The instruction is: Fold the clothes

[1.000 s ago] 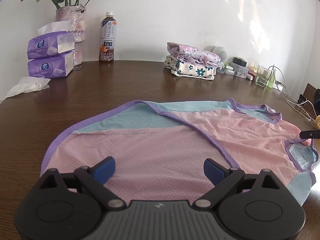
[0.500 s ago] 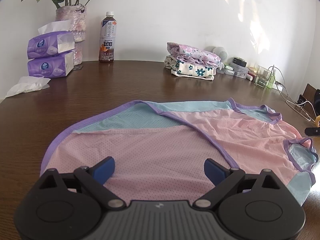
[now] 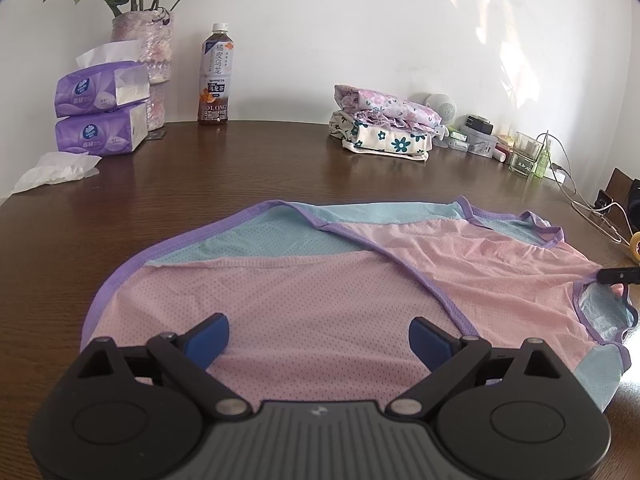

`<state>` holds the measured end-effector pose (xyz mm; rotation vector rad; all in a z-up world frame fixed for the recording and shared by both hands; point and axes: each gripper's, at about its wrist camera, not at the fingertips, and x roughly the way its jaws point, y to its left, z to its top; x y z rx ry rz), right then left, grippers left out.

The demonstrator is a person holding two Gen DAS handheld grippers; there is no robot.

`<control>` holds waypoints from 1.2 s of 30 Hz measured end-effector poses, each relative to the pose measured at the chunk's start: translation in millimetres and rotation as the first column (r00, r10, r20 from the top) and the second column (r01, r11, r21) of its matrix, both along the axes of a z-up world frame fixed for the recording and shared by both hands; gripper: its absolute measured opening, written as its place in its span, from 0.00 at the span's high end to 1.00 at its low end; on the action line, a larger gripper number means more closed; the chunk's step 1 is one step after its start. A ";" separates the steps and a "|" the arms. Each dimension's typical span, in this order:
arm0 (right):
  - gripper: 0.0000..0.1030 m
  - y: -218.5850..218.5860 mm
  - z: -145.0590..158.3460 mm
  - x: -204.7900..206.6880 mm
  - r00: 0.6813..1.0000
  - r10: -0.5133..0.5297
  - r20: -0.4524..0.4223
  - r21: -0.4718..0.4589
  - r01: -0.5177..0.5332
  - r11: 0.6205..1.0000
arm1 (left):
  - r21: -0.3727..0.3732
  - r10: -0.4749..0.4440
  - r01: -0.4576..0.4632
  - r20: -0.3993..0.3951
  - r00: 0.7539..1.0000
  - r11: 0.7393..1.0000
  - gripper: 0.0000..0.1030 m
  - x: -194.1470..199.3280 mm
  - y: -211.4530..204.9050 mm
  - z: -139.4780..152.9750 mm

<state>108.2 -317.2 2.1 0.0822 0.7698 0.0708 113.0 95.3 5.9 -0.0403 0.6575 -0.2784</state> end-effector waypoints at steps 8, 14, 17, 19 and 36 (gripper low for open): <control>0.61 -9.8 7.0 -4.0 0.999 -0.023 0.034 0.070 0.021 0.997 | -0.005 0.016 -0.016 -0.002 1.000 1.000 0.06 0.4 1.5 0.4; 0.58 -17.4 13.3 18.0 0.994 -0.089 0.069 0.044 0.086 0.995 | -0.022 0.056 -0.056 -0.011 0.998 0.998 0.07 0.9 8.1 3.3; 0.58 -13.8 12.5 34.5 0.997 -0.060 0.058 0.053 0.057 0.997 | -0.023 0.096 -0.096 -0.004 0.995 0.995 0.07 0.6 17.5 7.2; 0.59 2.0 16.2 42.0 0.997 0.020 0.073 0.040 -0.023 0.999 | -0.014 0.123 -0.123 0.006 0.992 0.992 0.07 0.1 23.5 9.8; 0.79 96.7 10.5 87.9 0.942 0.335 0.003 -0.038 -0.334 0.942 | -0.007 0.138 -0.138 0.000 0.990 0.990 0.05 1.9 34.4 1.9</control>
